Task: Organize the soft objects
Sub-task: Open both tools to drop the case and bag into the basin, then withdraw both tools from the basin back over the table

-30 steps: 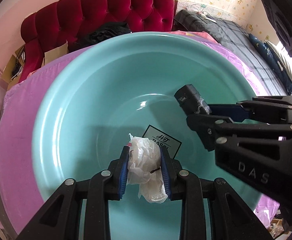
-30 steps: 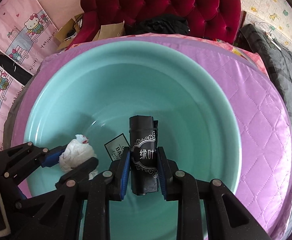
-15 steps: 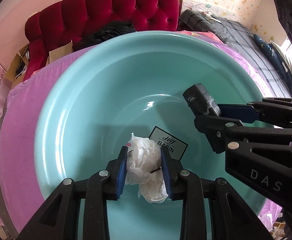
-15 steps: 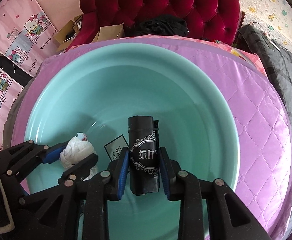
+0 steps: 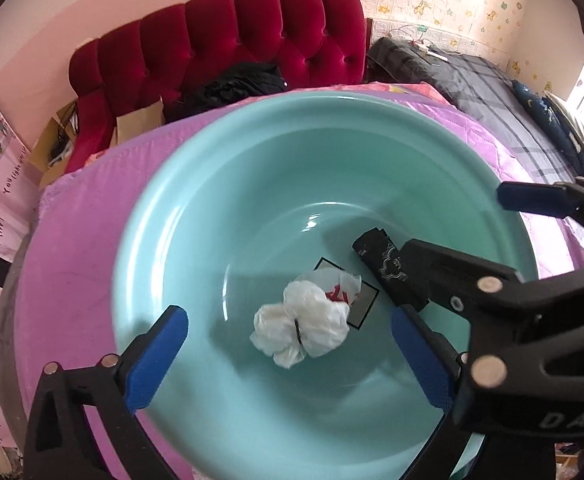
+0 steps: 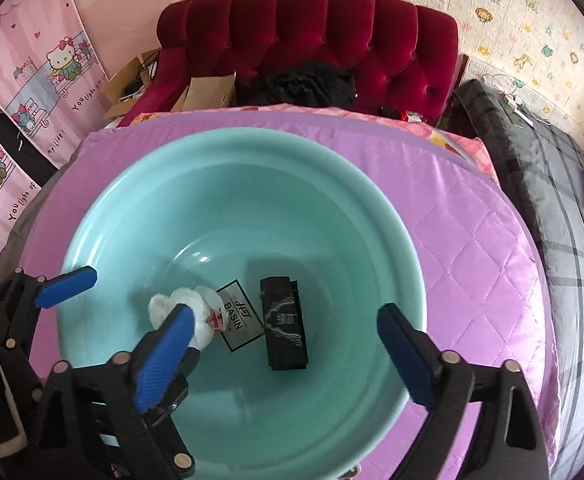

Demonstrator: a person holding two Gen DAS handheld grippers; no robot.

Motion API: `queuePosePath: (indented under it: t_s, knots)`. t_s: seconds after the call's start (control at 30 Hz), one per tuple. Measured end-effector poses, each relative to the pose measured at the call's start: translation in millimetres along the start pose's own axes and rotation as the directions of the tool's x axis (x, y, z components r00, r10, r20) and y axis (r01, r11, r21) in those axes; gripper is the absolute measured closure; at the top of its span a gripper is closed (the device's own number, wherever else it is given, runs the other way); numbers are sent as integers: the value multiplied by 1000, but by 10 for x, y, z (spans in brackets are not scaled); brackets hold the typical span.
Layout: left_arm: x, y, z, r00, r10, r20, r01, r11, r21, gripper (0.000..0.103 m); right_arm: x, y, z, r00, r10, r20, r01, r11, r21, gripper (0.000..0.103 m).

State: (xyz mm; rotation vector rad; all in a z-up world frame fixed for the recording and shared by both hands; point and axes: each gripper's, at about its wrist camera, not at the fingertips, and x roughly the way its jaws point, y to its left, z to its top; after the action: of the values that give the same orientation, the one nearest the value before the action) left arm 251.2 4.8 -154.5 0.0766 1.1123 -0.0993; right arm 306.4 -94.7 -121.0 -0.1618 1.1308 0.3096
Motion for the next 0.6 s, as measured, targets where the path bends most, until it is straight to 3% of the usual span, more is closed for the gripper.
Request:
queuePosePath:
  t_s: [0.6]
  knots:
    - [-603,18,-342,999,25,31,-25,1000,-11,0,-558,7,-345,1000,-14,21,13,1000,28,0]
